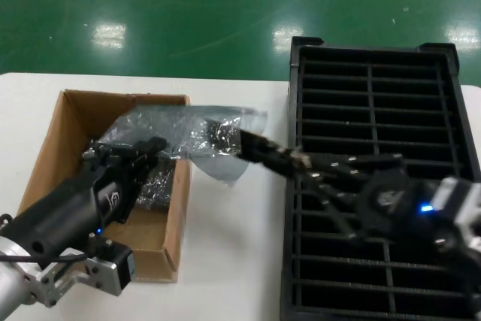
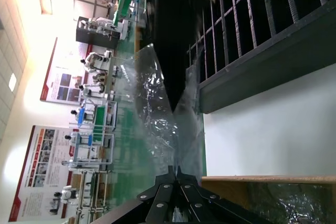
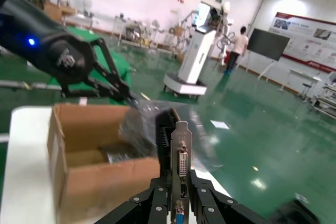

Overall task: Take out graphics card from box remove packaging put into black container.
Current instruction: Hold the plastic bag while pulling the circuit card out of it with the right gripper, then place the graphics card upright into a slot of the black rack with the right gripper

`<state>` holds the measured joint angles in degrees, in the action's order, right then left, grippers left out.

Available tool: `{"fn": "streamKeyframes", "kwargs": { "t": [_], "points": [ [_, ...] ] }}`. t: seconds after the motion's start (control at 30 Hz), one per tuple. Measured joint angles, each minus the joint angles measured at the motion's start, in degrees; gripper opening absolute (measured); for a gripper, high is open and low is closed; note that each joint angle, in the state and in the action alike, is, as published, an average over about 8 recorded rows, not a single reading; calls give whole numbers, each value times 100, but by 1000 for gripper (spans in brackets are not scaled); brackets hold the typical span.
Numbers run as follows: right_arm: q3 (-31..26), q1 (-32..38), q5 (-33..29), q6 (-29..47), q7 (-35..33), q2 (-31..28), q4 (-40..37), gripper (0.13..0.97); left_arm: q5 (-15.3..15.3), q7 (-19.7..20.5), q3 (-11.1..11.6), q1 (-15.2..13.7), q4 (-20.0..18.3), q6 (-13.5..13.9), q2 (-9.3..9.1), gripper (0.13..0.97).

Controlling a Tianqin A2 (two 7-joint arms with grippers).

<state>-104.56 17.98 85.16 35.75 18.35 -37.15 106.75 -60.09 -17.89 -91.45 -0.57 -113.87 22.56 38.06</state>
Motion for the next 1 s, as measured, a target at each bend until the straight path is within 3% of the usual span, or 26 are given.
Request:
{"fn": "streamKeyframes", "kwargs": {
  "t": [0.23, 0.4, 1.0],
  "points": [
    [577, -257, 164, 161, 403, -919, 368, 187, 0, 0, 0, 0, 0, 0, 0, 140],
    [972, -541, -92, 151, 790, -1363, 531, 187, 0, 0, 0, 0, 0, 0, 0, 140],
    [1059, -517, -530, 224, 1166, -1439, 571, 187, 0, 0, 0, 0, 0, 0, 0, 140]
  ]
}}
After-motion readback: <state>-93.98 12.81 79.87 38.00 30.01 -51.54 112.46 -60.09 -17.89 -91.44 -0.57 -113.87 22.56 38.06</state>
